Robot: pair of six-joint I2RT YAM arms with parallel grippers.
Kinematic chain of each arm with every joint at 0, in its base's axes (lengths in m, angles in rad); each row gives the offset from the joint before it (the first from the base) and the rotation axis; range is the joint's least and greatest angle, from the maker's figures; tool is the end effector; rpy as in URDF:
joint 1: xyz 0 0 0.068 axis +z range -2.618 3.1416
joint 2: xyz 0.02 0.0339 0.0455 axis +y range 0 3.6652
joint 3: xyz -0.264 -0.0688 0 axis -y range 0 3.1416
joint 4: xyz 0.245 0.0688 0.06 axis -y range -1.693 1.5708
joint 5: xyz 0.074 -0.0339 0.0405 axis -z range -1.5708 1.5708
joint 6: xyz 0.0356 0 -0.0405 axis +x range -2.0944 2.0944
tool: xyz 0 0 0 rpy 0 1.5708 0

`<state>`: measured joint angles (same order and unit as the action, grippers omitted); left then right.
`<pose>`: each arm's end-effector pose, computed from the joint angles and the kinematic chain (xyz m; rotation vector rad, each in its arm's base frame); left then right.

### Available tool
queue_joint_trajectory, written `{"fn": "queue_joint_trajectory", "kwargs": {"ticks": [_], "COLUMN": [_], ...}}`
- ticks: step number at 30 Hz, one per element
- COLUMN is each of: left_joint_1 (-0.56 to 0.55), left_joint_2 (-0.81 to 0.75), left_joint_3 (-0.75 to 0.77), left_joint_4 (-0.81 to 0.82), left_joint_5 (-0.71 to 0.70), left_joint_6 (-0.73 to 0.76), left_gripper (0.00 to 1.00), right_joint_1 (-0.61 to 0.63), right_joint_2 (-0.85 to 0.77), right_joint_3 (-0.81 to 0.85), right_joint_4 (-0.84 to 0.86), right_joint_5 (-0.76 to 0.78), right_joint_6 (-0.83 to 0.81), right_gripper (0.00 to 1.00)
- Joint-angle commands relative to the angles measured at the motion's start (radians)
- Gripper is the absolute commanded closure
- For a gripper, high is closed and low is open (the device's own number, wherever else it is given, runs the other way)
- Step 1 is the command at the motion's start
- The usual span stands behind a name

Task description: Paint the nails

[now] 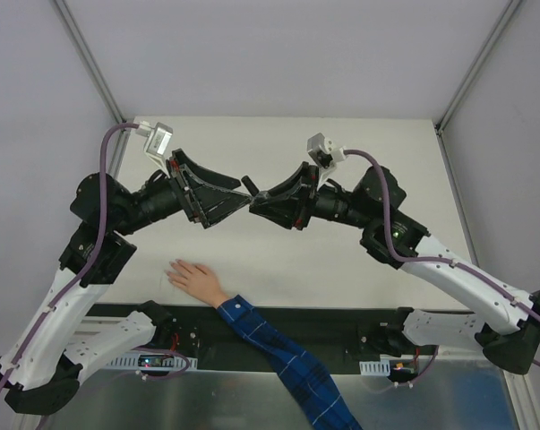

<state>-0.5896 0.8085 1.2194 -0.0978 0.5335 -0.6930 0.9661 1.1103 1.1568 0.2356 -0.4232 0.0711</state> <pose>0.1045 -0.0917 0.4895 0.4378 1.3777 -1.4093 0.1283 0.2114 0.4510 -0.9338 1.0519 1.1445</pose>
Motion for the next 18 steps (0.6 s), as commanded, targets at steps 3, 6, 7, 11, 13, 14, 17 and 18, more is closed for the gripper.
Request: {"fn": "queue_joint_trajectory", "kwargs": {"ticks": [3,6,7,11,13,14,17,18], "left_joint_1": [-0.006,-0.006,-0.006,-0.006,-0.006,-0.006,-0.006,-0.006], "left_joint_2": [0.014,0.024,0.029,0.040,0.044,0.046,0.063,0.066], "left_joint_3": [-0.009,-0.001,0.002,0.008,0.009,0.011,0.014,0.017], "left_joint_4": [0.125,0.145,0.151,0.171,0.173,0.173,0.167,0.149], "left_joint_5": [0.062,0.075,0.079,0.089,0.095,0.097,0.103,0.085], "left_joint_6": [-0.023,-0.033,-0.034,-0.036,-0.025,-0.022,-0.023,-0.023], "left_gripper": [0.23,0.28,0.30,0.48,0.65,0.71,0.99,1.00], "right_joint_1": [-0.058,-0.063,-0.064,-0.066,-0.067,-0.066,-0.052,-0.032], "right_joint_2": [0.016,0.040,0.046,0.052,0.049,0.042,0.011,0.002], "right_joint_3": [-0.006,0.000,0.000,-0.008,-0.012,-0.017,-0.020,0.007], "right_joint_4": [0.283,0.306,0.309,0.312,0.309,0.303,0.208,0.159], "right_joint_5": [-0.272,-0.304,-0.304,-0.295,-0.269,-0.252,-0.132,-0.076], "right_joint_6": [0.259,0.288,0.292,0.286,0.276,0.257,0.147,0.077], "right_gripper": [1.00,1.00,1.00,1.00,1.00,1.00,1.00,1.00]}}
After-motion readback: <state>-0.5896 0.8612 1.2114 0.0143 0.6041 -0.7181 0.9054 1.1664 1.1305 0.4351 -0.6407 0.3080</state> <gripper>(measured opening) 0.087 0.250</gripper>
